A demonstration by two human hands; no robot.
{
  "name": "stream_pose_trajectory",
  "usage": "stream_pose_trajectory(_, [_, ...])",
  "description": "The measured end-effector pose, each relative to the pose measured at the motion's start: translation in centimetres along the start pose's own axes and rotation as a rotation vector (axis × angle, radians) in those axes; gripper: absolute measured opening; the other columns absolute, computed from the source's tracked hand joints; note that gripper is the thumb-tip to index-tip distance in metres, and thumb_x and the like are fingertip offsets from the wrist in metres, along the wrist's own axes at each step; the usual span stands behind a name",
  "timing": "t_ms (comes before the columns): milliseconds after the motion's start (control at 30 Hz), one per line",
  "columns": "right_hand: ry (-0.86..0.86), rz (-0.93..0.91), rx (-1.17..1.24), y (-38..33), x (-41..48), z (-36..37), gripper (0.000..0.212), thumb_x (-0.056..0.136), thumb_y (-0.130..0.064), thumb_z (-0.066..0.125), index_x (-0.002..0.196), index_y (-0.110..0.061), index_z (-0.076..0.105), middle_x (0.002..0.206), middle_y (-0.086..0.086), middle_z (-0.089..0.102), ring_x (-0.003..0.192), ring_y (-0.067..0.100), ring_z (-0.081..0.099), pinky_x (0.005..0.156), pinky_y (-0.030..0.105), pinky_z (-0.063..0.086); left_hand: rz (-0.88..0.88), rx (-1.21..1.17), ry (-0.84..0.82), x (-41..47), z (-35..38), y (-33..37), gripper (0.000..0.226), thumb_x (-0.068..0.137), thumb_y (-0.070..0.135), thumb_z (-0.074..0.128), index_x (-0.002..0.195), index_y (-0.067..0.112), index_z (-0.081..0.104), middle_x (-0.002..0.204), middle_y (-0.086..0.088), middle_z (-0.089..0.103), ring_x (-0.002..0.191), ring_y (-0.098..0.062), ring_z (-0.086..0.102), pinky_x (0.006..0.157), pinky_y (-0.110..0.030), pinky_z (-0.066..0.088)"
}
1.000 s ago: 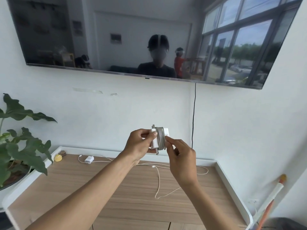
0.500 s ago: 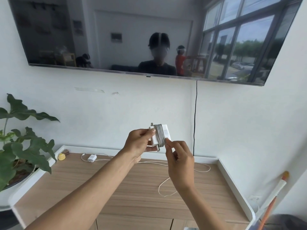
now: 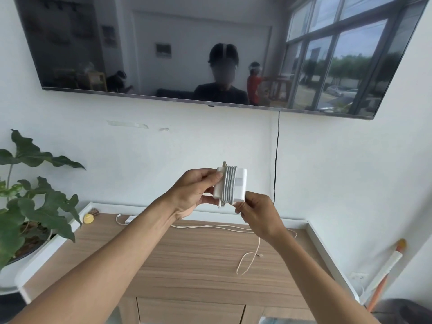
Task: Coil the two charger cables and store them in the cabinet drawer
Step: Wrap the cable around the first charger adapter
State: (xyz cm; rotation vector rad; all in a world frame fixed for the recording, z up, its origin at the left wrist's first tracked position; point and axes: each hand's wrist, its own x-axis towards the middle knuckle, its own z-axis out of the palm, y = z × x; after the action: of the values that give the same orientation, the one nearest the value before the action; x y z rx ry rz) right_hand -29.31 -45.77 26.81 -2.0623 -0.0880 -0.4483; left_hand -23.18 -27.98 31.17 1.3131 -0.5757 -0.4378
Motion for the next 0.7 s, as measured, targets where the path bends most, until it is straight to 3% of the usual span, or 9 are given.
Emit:
stream_pose_trajectory(133, [-0.137, -0.020, -0.349, -1.8, 1.3, -1.8, 0.035, 0.088, -0.003, 0.053, 0.062, -0.025, 0.059, 0.049, -0.013, 0.052, 0.044, 0.002, 0.042, 0.047, 0.014, 0.033, 0.003, 0.230, -0.080, -0.9, -0.7, 0.3, 0.022, 0.091, 0.016, 0.060, 0.109, 0.005, 0.066, 0.091, -0.008, 0.066, 0.075, -0.015, 0.065, 0.056, -0.027, 0.056])
stream_pose_trajectory(200, [-0.177, 0.001, -0.384, -2.9, 2.0, -2.5, 0.037, 0.087, -0.002, 0.052, 0.062, -0.028, 0.058, 0.050, -0.015, 0.054, 0.043, 0.000, 0.042, 0.046, 0.012, 0.034, 0.025, 0.359, -0.083, -1.2, -1.0, 0.2, 0.018, 0.094, 0.013, 0.060, 0.108, 0.006, 0.068, 0.090, -0.010, 0.063, 0.072, -0.012, 0.058, 0.056, -0.024, 0.055])
stream_pose_trajectory(300, [-0.265, 0.077, -0.415, -4.2, 2.9, -2.9, 0.023, 0.093, -0.014, 0.052, 0.076, -0.015, 0.067, 0.063, -0.008, 0.060, 0.039, -0.001, 0.042, 0.039, 0.009, 0.031, 0.019, 0.418, -0.077, -1.5, -1.7, -0.1, 0.019, 0.093, 0.015, 0.062, 0.109, 0.005, 0.068, 0.091, -0.013, 0.059, 0.073, -0.014, 0.052, 0.056, -0.024, 0.055])
stream_pose_trajectory(467, [-0.378, 0.231, -0.329, -5.2, 3.6, -3.1, 0.024, 0.091, -0.030, 0.062, 0.069, -0.021, 0.068, 0.063, -0.008, 0.056, 0.053, 0.009, 0.043, 0.047, 0.017, 0.036, 0.001, 0.517, -0.072, -1.7, -2.4, -0.3, 0.020, 0.093, 0.016, 0.064, 0.109, 0.006, 0.068, 0.089, -0.013, 0.064, 0.072, -0.014, 0.058, 0.056, -0.029, 0.057])
stream_pose_trajectory(567, [-0.305, 0.214, -0.381, -5.9, 3.5, -2.4, 0.021, 0.092, -0.023, 0.059, 0.076, -0.022, 0.073, 0.063, -0.011, 0.059, 0.053, 0.006, 0.046, 0.046, 0.014, 0.036, 0.001, 0.516, -0.024, -1.6, -2.8, -1.0, 0.021, 0.093, 0.016, 0.063, 0.109, 0.003, 0.067, 0.100, -0.030, 0.062, 0.080, -0.025, 0.059, 0.056, -0.032, 0.059])
stream_pose_trajectory(633, [-0.207, 0.158, -0.416, -6.2, 3.3, -1.6, 0.022, 0.092, -0.020, 0.055, 0.084, -0.018, 0.075, 0.066, -0.011, 0.063, 0.048, 0.000, 0.048, 0.044, 0.010, 0.035, 0.011, 0.507, 0.061, -1.3, -2.9, -1.5, 0.020, 0.093, 0.016, 0.064, 0.107, 0.001, 0.066, 0.094, -0.025, 0.059, 0.073, -0.021, 0.057, 0.056, -0.036, 0.060])
stream_pose_trajectory(700, [-0.125, 0.114, -0.424, -6.6, 2.9, -0.9, 0.023, 0.093, -0.019, 0.053, 0.083, -0.011, 0.073, 0.070, -0.004, 0.066, 0.047, 0.003, 0.047, 0.040, 0.009, 0.033, 0.014, 0.487, 0.167, -1.0, -2.8, -1.9, 0.019, 0.093, 0.016, 0.063, 0.105, 0.001, 0.066, 0.090, -0.013, 0.060, 0.066, -0.020, 0.062, 0.059, -0.042, 0.061])
